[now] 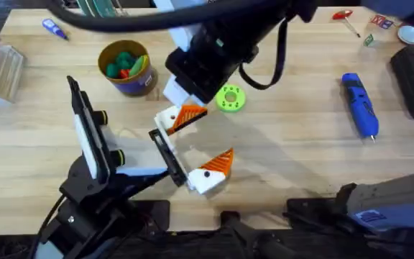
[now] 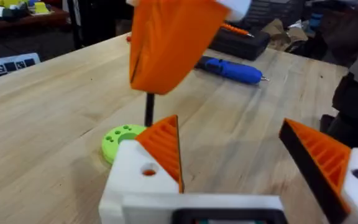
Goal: Pick up the gripper from the table and insert it into the empty holder that is missing its gripper. Then pick up a screw, insert it into the mounting hole, and use the screwdriver to tighten it. Finally, clean up the table by picking up the vegetable and placing it into the bucket.
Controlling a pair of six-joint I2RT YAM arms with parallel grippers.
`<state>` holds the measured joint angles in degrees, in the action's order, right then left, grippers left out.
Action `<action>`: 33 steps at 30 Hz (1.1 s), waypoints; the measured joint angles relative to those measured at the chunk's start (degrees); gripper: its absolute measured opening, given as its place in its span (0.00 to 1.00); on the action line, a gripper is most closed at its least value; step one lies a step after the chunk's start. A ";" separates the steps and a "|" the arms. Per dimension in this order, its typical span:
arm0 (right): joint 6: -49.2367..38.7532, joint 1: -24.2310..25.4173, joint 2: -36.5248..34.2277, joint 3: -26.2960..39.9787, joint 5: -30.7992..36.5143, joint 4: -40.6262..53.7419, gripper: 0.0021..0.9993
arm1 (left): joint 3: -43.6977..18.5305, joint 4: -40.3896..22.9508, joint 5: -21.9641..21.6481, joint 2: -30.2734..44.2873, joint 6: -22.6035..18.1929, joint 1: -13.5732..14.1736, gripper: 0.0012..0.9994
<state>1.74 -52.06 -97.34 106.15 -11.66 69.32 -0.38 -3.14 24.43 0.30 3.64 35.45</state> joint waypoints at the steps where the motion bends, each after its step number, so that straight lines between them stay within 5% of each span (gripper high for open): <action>1: 0.01 -0.18 -0.01 0.00 0.00 -0.39 0.00 | 0.00 0.00 0.00 0.01 -0.01 -0.01 0.99; 33: 1.01 -2.90 -3.57 0.05 0.04 -0.69 0.00 | 0.00 -0.08 -0.02 0.08 0.36 -0.01 0.99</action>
<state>2.74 -54.96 -100.91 106.20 -11.62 68.63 -0.38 -3.22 24.40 0.38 4.00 35.44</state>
